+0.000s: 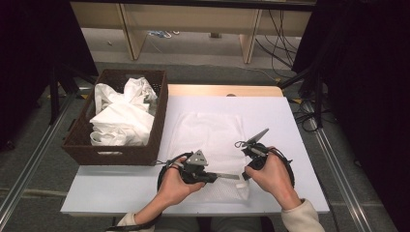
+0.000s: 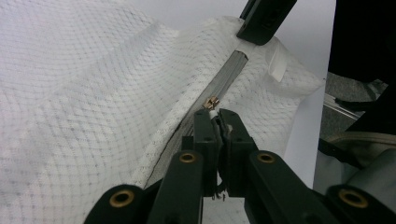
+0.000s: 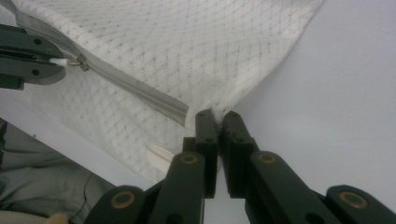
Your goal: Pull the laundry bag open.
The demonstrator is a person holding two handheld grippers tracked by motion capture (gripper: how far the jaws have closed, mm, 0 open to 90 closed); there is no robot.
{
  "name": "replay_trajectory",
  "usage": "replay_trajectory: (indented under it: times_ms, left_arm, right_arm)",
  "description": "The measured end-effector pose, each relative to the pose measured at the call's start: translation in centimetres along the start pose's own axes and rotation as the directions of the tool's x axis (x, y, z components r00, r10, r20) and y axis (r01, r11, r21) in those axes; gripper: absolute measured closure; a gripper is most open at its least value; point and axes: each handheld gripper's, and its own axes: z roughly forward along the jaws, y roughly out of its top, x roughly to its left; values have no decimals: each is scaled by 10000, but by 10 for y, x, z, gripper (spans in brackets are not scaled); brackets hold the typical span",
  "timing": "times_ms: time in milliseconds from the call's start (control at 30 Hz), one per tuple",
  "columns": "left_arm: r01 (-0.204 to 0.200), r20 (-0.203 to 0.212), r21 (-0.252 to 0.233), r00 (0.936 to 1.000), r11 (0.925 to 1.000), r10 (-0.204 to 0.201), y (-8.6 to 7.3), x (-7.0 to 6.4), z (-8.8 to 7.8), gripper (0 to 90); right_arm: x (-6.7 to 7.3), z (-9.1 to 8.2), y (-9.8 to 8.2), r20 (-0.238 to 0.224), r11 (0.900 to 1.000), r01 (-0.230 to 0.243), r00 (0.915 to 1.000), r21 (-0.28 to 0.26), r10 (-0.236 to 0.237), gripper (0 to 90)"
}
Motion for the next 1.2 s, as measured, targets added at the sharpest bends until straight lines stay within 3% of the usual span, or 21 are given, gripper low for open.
replay_trajectory:
  times_ms: [167,200,333,400,467,533,667,800,867,1000,1033,1133,1200]
  left_arm:
    - [-309,-46,63,9995,9995,309,0,3,-2,861]
    - [23,-4,8,10000,10000,-23,-1,2,-2,861]
    - [35,-11,-1,10000,10000,-35,-2,4,-3,861]
    - [-220,-88,100,9997,9997,221,-2,5,-5,861]
    - [-157,-54,26,9999,9999,157,-2,4,-4,861]
    - [100,-56,-9,9999,9999,-100,-3,4,-5,861]
    - [44,-74,56,10000,10000,-44,-4,6,-6,861]
    - [-22,-163,79,9999,10000,24,-4,6,-7,861]
    - [201,-41,-18,9998,9998,-201,-5,6,-6,861]
    - [180,-41,23,9998,9998,-180,-6,6,-6,861]
    - [17,-126,136,9999,9999,-15,-5,7,-7,861]
    - [206,-91,39,9997,9998,-206,-6,7,-6,861]
    - [35,-69,53,10000,10000,-35,-6,8,-6,861]
  right_arm:
    - [0,0,0,-34,10000,19,10000,-3,-19,871]
    - [2,-1,0,49,9993,-326,9995,178,326,871]
    - [2,-2,0,11,9987,-442,9990,243,442,871]
    - [0,0,0,67,10000,-86,9999,0,86,871]
    - [2,-3,1,90,9985,-272,9996,471,268,871]
    - [1,-1,0,74,9995,-227,9997,224,225,871]
    - [3,-2,0,0,9982,-542,9985,266,543,871]
    - [-2,-1,1,1,9997,-66,10000,217,66,871]
    - [-3,0,0,63,9999,124,9999,-24,-124,871]
    - [-2,-1,1,19,9997,-19,10000,238,19,872]
    - [-2,-1,1,56,9997,-13,10000,233,11,871]
    - [-3,-1,1,10,9997,9,10000,224,-9,871]
    - [-3,-1,1,28,9997,64,10000,221,-64,871]
